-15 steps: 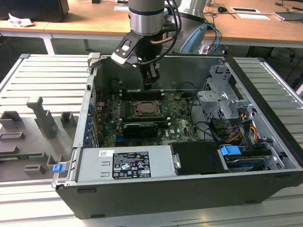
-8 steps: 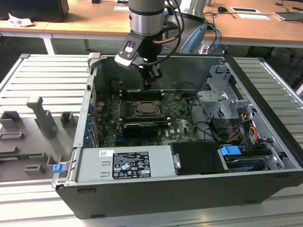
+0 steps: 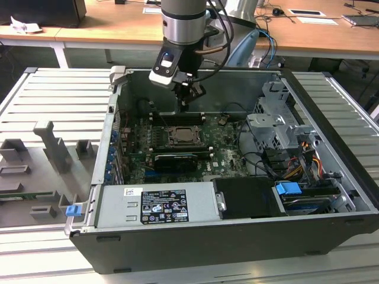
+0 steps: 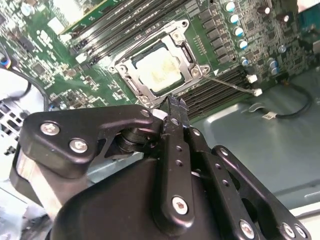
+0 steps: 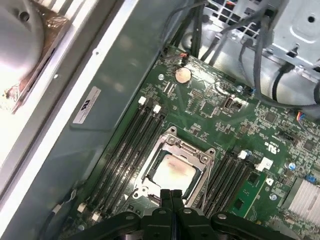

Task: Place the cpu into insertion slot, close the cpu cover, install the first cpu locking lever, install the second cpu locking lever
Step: 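Install the first cpu locking lever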

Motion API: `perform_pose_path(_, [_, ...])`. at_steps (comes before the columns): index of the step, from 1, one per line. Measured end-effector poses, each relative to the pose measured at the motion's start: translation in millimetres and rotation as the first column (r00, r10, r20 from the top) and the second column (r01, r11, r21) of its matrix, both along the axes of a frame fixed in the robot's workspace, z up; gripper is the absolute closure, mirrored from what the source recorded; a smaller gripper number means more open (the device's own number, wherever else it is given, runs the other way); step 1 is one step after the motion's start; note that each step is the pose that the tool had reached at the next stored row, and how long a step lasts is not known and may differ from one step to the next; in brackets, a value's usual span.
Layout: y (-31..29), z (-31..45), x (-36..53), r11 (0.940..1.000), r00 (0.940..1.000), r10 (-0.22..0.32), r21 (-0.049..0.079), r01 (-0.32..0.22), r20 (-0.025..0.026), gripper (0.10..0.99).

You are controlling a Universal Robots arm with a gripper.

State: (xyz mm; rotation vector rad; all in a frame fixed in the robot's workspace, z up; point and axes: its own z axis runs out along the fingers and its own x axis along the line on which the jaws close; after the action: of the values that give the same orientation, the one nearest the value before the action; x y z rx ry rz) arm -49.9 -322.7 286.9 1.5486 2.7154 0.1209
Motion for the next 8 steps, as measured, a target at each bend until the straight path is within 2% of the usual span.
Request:
perform_pose_path(4, [0.0,0.0,0.0,0.9973,0.9973,0.074,0.000,-0.074,0.0000,0.980])
perform_pose_path(8, [0.0,0.0,0.0,0.9874,0.9874,0.158,0.000,-0.158,0.0000,0.980])
